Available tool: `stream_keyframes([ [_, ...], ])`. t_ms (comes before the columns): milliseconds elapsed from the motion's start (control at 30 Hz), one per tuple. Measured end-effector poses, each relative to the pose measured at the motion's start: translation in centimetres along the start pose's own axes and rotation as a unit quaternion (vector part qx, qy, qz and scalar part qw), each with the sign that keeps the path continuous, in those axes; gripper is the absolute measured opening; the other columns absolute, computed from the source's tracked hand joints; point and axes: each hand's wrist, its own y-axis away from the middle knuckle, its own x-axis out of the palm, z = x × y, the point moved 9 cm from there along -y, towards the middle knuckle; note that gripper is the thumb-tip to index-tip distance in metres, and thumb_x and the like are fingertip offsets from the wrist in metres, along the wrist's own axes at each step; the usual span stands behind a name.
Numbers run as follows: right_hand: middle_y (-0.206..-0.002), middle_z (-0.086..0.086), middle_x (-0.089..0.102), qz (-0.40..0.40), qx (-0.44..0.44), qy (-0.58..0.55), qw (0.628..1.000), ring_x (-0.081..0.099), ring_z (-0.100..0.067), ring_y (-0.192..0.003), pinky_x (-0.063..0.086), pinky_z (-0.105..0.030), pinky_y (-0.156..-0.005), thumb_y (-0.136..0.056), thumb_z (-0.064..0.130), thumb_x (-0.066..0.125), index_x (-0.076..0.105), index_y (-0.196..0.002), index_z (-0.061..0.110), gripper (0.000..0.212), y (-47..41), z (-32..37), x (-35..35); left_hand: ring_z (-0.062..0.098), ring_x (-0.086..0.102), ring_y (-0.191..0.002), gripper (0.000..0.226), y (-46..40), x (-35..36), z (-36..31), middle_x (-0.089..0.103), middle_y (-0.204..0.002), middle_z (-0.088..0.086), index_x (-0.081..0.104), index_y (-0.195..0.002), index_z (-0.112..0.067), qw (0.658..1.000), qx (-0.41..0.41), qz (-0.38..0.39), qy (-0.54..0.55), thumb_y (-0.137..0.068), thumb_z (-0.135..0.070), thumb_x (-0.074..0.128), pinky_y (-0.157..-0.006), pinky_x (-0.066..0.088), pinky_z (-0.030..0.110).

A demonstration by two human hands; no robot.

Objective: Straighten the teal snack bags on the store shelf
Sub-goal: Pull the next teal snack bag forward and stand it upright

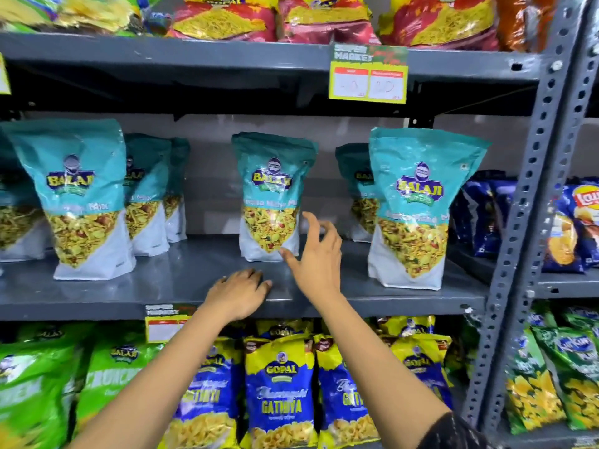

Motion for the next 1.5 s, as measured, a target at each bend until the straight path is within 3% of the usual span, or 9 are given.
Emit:
stream_keyframes([
  [200,-0.148,-0.032,0.019,0.042,0.052,0.007,0.998,0.026,-0.045,-0.134,0.033,-0.049,-0.103,-0.084,0.044,0.071,0.011,-0.154,0.031,0.093,-2.4,1.4,5.2,0.025,0.019,-0.147,0.061,-1.1,-0.8,8.2,0.018,-0.161,0.003,0.025,-0.150,-0.018,0.997,-0.018,0.067,0.028,-0.099,-0.050,0.018,-0.119,0.018,0.045],
  [367,-0.152,-0.036,0.010,0.066,0.102,-0.001,0.993,0.020,-0.050,-0.140,0.034,-0.056,-0.106,-0.074,0.052,0.077,0.006,-0.151,0.043,0.105,-3.9,1.1,7.8,0.016,0.003,-0.150,0.064,-2.0,0.1,10.4,0.003,-0.163,-0.003,0.009,-0.153,-0.020,0.997,-0.012,0.077,0.021,-0.098,-0.052,0.015,-0.119,0.005,0.046],
  [467,-0.150,-0.033,0.017,0.080,0.113,-0.003,0.990,0.027,-0.051,-0.136,0.037,-0.060,-0.105,-0.070,0.056,0.078,0.004,-0.150,0.045,0.109,-4.3,1.4,9.1,0.015,0.002,-0.150,0.066,-2.2,0.4,10.5,0.002,-0.163,-0.004,0.010,-0.153,-0.020,0.997,-0.010,0.069,0.029,-0.097,-0.054,0.015,-0.119,0.004,0.047],
  [600,-0.148,-0.026,0.022,0.082,0.118,-0.025,0.989,0.034,-0.048,-0.131,0.037,-0.062,-0.103,-0.066,0.047,0.084,0.009,-0.148,0.047,0.111,-4.3,1.7,9.9,0.015,0.002,-0.150,0.066,-2.1,0.3,10.5,0.002,-0.163,-0.004,0.010,-0.154,-0.021,0.997,-0.012,0.063,0.037,-0.096,-0.053,0.014,-0.119,0.002,0.046],
  [800,-0.142,-0.026,0.029,0.062,0.110,-0.062,0.990,0.048,-0.050,-0.118,0.044,-0.052,-0.097,-0.071,0.031,0.084,0.018,-0.148,0.039,0.102,-4.4,1.6,10.4,0.014,0.002,-0.150,0.065,-2.1,0.2,10.4,0.003,-0.163,-0.005,0.010,-0.154,-0.022,0.997,-0.010,0.057,0.044,-0.096,-0.053,0.014,-0.120,0.002,0.046],
  [1133,-0.136,-0.027,0.033,0.078,0.116,-0.012,0.990,0.047,-0.048,-0.115,0.045,-0.048,-0.096,-0.080,0.036,0.077,0.013,-0.151,0.035,0.095,-3.3,2.3,9.2,0.013,0.001,-0.150,0.062,-2.3,0.4,10.7,0.002,-0.163,-0.006,0.010,-0.154,-0.023,0.997,-0.016,0.062,0.048,-0.097,-0.049,0.014,-0.120,0.001,0.045],
  [1500,-0.132,-0.023,0.037,0.077,0.100,0.007,0.992,0.048,-0.046,-0.114,0.048,-0.050,-0.088,-0.077,0.044,0.077,0.013,-0.149,0.040,0.097,0.5,3.8,5.4,0.013,0.005,-0.150,0.061,-2.7,0.6,11.0,0.005,-0.163,-0.005,0.012,-0.153,-0.022,0.998,-0.017,0.052,0.036,-0.097,-0.046,0.016,-0.119,0.005,0.046],
])
